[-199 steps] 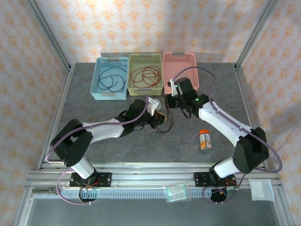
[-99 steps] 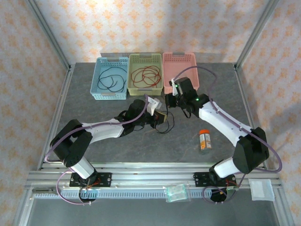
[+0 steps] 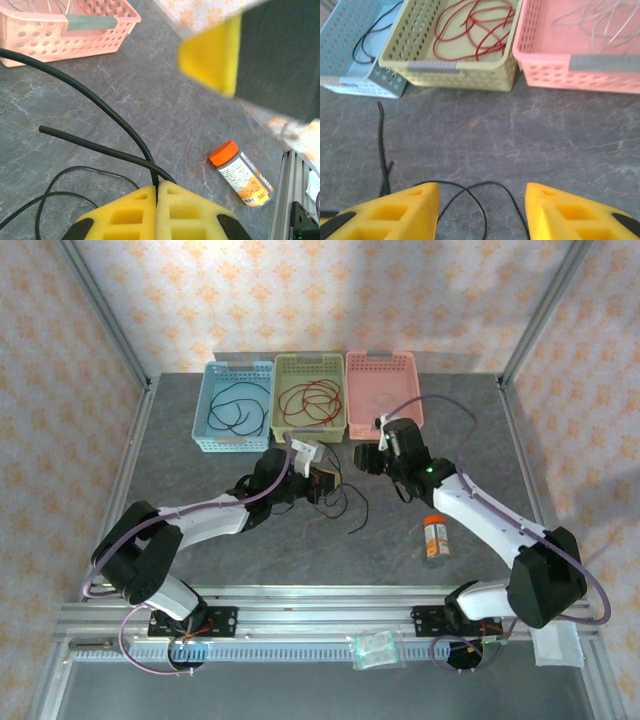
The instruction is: Untangle the cables
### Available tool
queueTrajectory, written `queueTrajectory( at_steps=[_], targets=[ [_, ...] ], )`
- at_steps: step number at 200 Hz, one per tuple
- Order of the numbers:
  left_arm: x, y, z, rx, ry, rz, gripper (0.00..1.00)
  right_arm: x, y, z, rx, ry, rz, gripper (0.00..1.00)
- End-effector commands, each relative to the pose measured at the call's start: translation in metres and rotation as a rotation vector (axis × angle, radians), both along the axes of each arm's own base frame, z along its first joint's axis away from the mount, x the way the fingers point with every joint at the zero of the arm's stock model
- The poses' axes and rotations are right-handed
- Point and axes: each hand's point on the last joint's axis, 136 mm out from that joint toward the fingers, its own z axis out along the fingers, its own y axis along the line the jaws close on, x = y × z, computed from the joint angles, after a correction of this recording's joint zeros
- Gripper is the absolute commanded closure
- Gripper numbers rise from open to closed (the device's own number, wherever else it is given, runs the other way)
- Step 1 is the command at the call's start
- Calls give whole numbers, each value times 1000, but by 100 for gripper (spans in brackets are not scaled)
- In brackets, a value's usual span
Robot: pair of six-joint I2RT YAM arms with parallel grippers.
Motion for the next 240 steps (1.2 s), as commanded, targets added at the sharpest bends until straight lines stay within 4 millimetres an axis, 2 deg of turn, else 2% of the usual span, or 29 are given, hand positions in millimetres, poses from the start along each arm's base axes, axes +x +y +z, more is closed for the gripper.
queueTrajectory(
  at_steps=[1, 23, 49, 66, 93, 126, 163, 206, 240],
  targets=[
    [2, 5, 31, -75, -63, 6, 100, -19, 26, 5, 123, -8, 170, 52],
    [3, 7, 39, -93, -73, 9, 100, -35, 42, -7, 201, 19, 272, 51],
    [4, 9, 41, -90, -77, 16, 100, -43, 54, -14, 297, 37, 317, 48],
    [4, 9, 40, -88, -77, 19, 100, -43, 54, -18, 312, 39, 308, 49],
    [5, 11, 37, -82, -69, 28, 100, -39, 42, -24, 262, 31, 251, 51],
    [7, 13, 35, -77, -68, 43, 100, -40, 30, -19, 236, -9, 206, 52],
    [10, 13, 34, -85, -63, 48, 100, -55, 36, -16, 277, -12, 272, 49],
    [10, 13, 32, -86, -58, 51, 100, -72, 52, -6, 353, -7, 403, 45],
    [10, 13, 32, -93, -54, 51, 100, -70, 59, -7, 358, -3, 411, 46]
  ],
)
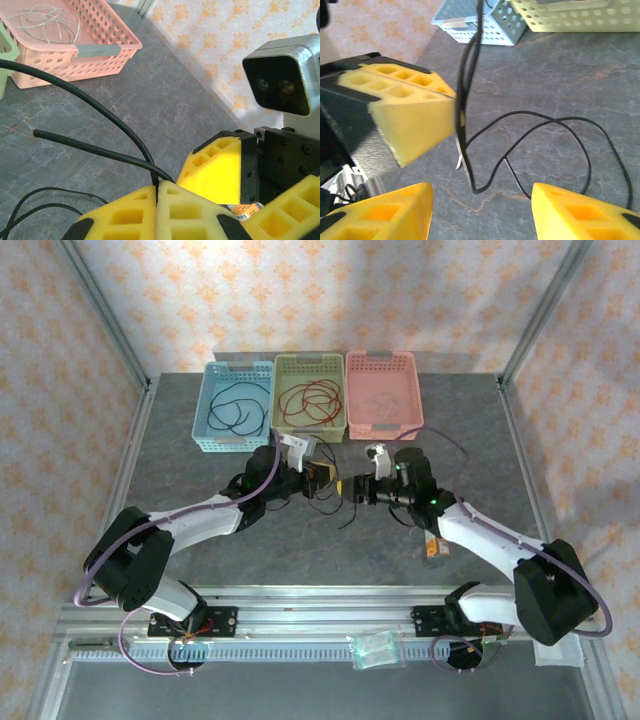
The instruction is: Untangle the cables
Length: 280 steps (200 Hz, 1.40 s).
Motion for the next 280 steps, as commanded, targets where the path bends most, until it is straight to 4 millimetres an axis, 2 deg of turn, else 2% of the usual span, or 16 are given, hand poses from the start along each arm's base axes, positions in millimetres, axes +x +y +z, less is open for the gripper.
queueTrajectory(
  at_steps=[1, 62, 81, 140, 169, 181, 208, 238, 280],
  targets=[
    [4, 2, 12, -42, -31, 11, 100, -1, 10, 8, 35, -32, 41, 46],
    [2, -2, 15, -60, -28, -16, 100, 17, 22, -2, 41, -8, -6, 56],
    [2, -1, 15, -57, -30, -11, 100, 22, 24, -3, 51, -3, -24, 63],
    [4, 4, 12, -31, -25, 15, 100, 43, 2, -27, -59, 36, -202, 89],
    [6, 10, 11, -26, -23, 36, 100, 58, -27, -49, -184, 89, -379, 100],
    [6, 12, 11, -22, -21, 40, 100, 63, -39, -57, -220, 115, -442, 100],
    [7, 23, 12, -3, -26, 70, 100, 66, -50, -63, -236, 137, -492, 100],
    [11, 43, 22, 31, -44, 137, 100, 65, -53, -67, -259, 141, -501, 100],
    [19, 80, 47, 128, -97, 281, 100, 60, -55, -67, -259, 133, -487, 100]
  ],
)
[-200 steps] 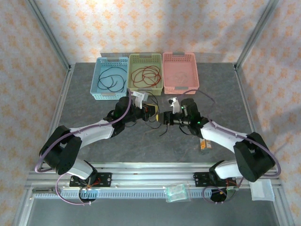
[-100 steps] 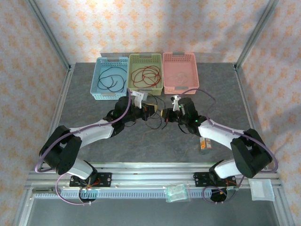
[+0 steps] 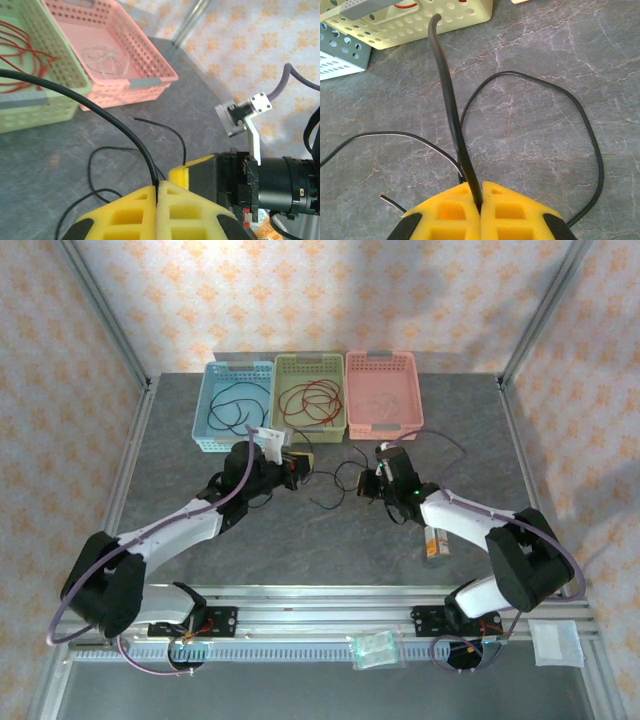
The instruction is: Untangle the cables
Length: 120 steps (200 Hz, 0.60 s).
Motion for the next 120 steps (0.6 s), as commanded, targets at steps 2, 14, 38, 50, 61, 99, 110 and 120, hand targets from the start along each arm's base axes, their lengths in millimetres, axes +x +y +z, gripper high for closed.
queueTrajectory(
  at_steps=[2, 14, 38, 50, 61, 99, 110, 120],
  targets=[
    [9, 26, 19, 85, -49, 109, 100, 2, -6, 7, -13, -23, -26, 100],
    [11, 38, 28, 100, -66, 153, 100, 0, -8, 9, -18, -31, -20, 100],
    [17, 62, 54, 110, -102, 236, 100, -2, -13, 11, -34, -40, -28, 100],
    [20, 72, 72, 125, -123, 269, 100, -3, -15, 9, -45, -36, -35, 100],
    [21, 79, 90, 140, -149, 292, 100, -3, -17, 8, -50, -35, -39, 100],
    [28, 109, 153, 187, -223, 405, 100, -4, -16, 7, -49, -33, -33, 100],
    [29, 117, 173, 184, -247, 435, 100, -3, -16, 7, -53, -32, -32, 100],
    [29, 123, 190, 180, -268, 458, 100, -3, -16, 6, -55, -31, -31, 100]
  ],
)
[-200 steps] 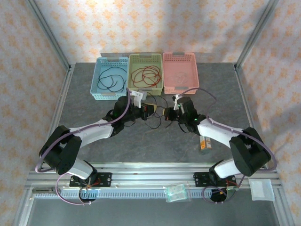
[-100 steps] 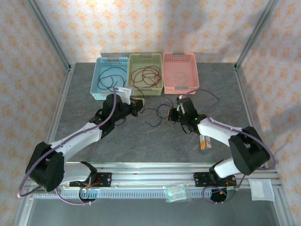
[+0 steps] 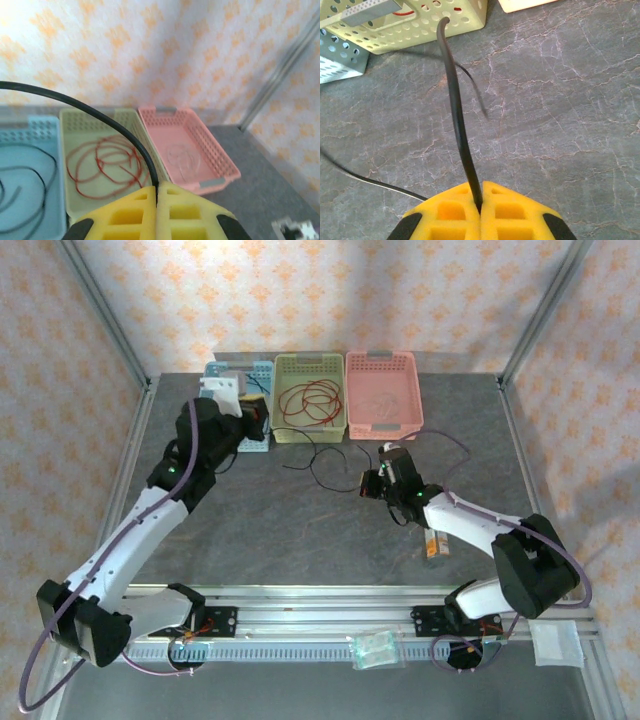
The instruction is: Untangle the cables
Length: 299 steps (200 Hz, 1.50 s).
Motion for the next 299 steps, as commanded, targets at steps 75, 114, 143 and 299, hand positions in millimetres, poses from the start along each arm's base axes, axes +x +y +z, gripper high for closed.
queueTrajectory(
  at_steps=[75, 114, 143, 299],
  targets=[
    [7, 37, 125, 75, -171, 146, 100, -4, -14, -13, -75, 22, -23, 100],
    [15, 52, 164, 105, -230, 211, 100, -8, -35, -40, -196, 97, -88, 100],
    [18, 56, 182, 117, -255, 225, 100, -12, -43, -52, -231, 131, -114, 100],
    [94, 83, 116, 63, -141, 241, 100, -21, 5, 40, -51, -111, 98, 100]
  ],
)
